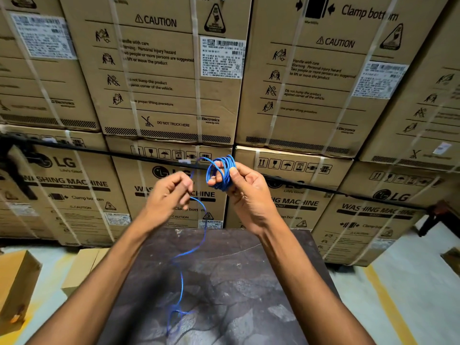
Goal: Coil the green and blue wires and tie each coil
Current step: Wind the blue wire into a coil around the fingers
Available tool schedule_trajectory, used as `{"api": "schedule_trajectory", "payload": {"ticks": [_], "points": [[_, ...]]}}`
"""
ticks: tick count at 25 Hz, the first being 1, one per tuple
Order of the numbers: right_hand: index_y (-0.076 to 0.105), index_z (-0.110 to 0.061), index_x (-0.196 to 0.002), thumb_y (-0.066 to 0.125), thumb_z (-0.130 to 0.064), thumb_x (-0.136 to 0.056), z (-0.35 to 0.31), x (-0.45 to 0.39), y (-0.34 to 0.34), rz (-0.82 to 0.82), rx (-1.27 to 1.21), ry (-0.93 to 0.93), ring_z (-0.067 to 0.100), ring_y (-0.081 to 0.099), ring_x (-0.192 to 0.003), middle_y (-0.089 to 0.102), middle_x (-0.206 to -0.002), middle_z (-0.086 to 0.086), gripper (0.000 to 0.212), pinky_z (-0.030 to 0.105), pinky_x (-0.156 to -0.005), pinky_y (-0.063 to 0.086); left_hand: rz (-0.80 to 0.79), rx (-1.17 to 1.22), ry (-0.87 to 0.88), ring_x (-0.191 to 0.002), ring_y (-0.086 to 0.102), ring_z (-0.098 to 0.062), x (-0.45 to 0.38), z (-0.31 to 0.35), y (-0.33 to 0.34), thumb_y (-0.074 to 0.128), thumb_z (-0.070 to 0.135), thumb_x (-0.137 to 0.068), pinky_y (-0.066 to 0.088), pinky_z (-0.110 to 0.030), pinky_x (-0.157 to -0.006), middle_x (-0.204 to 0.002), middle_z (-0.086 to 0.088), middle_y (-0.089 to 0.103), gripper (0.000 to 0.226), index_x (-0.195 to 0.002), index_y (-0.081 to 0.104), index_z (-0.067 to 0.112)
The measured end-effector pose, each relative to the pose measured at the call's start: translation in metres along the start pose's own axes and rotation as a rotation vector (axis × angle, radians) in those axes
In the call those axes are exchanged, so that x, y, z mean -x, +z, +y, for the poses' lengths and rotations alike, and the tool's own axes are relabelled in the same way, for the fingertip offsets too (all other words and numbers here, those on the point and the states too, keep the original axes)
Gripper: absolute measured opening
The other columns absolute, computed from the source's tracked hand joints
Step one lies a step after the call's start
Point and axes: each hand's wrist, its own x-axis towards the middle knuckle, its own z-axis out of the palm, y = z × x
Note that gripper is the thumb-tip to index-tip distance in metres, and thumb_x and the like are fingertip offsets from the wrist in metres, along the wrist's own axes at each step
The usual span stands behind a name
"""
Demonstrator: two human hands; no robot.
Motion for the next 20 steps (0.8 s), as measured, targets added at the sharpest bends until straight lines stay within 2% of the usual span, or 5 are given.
{"api": "schedule_trajectory", "payload": {"ticks": [2, 6, 8, 16, 20], "points": [[0.062, 0.005, -0.117, 0.038, -0.005, -0.109, -0.004, 0.005, 0.004, -0.087, -0.092, 0.113, 0.019, 0.072, -0.08, 0.068, -0.084, 0.005, 0.027, 0.027, -0.085, 0.058, 0.206, -0.115, 0.064, -0.051, 0.042, -0.004, -0.016, -0.004, -0.013, 0.049, 0.026, -0.102, 0.039, -0.023, -0.049, -0.057, 0.007, 0.049, 0.028, -0.076, 0.058, 0.026], [0.06, 0.007, -0.123, 0.039, -0.007, -0.107, 0.006, 0.018, 0.017, -0.32, -0.012, 0.339, 0.019, 0.071, -0.081, 0.066, -0.087, 0.005, 0.029, 0.029, -0.086, 0.057, 0.378, -0.309, 0.245, -0.064, 0.05, -0.03, -0.045, 0.012, -0.026, 0.049, 0.026, -0.106, 0.042, -0.043, -0.061, -0.07, -0.018, 0.055, 0.029, -0.084, 0.06, 0.011], [0.058, 0.009, -0.126, 0.04, -0.007, -0.108, 0.01, 0.022, 0.022, -0.352, 0.005, 0.353, 0.02, 0.071, -0.082, 0.066, -0.088, 0.005, 0.03, 0.03, -0.087, 0.055, 0.408, -0.326, 0.309, -0.065, 0.047, -0.015, -0.055, 0.03, -0.029, 0.05, 0.024, -0.107, 0.039, -0.037, -0.061, -0.069, -0.009, 0.054, 0.028, -0.086, 0.06, 0.008], [0.059, 0.008, -0.124, 0.042, -0.008, -0.109, -0.011, 0.013, 0.028, -0.204, 0.001, 0.088, 0.022, 0.071, -0.085, 0.069, -0.09, 0.009, 0.028, 0.033, -0.091, 0.057, 0.259, -0.395, 0.137, -0.067, 0.052, -0.003, -0.028, -0.012, -0.002, 0.054, 0.024, -0.097, 0.048, -0.039, -0.063, -0.071, 0.005, 0.062, 0.016, -0.083, 0.062, 0.026], [0.063, 0.006, -0.123, 0.045, -0.007, -0.108, -0.004, -0.011, 0.02, 0.001, 0.043, -0.106, 0.023, 0.074, -0.09, 0.075, -0.094, 0.01, 0.026, 0.033, -0.093, 0.057, 0.155, -0.307, 0.106, -0.061, 0.05, 0.003, 0.011, -0.012, 0.046, 0.052, 0.024, -0.101, 0.037, -0.021, -0.057, -0.066, 0.021, 0.059, 0.023, -0.081, 0.061, 0.03]]}}
